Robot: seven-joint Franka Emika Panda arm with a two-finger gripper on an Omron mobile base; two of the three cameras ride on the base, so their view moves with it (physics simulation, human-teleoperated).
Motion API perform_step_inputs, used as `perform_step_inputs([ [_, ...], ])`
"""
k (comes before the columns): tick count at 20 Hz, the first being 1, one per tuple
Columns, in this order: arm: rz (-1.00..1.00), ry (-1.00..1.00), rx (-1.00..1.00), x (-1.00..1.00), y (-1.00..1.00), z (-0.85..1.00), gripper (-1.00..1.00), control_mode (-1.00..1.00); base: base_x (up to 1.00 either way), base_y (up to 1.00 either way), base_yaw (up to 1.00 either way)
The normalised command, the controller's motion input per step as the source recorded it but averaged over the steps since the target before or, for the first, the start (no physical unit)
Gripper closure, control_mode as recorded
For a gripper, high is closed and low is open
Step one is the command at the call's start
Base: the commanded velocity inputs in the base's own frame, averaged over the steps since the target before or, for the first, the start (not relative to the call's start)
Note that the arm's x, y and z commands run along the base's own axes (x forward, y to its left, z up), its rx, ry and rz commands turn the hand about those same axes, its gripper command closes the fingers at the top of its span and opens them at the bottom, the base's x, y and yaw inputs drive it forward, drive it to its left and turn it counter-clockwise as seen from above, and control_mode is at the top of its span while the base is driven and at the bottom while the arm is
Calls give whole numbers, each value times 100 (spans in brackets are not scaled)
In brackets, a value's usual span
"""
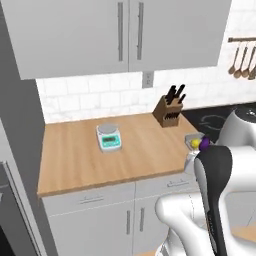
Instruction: Take the meat container that has the chicken drumstick and place it on the second highest rack of the freezer. Then take the vegetable container that has the eggplant and lemon and place it on the highest rack of the freezer.
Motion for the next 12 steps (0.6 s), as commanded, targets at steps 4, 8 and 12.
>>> perform_step_inputs([
  [4, 0, 0, 0, 0, 0, 0, -100, 100, 9, -88, 45],
  [8, 0, 0, 0, 0, 0, 0, -100, 100, 13, -75, 33],
  [12, 0, 0, 0, 0, 0, 0, -100, 100, 39, -28, 22],
])
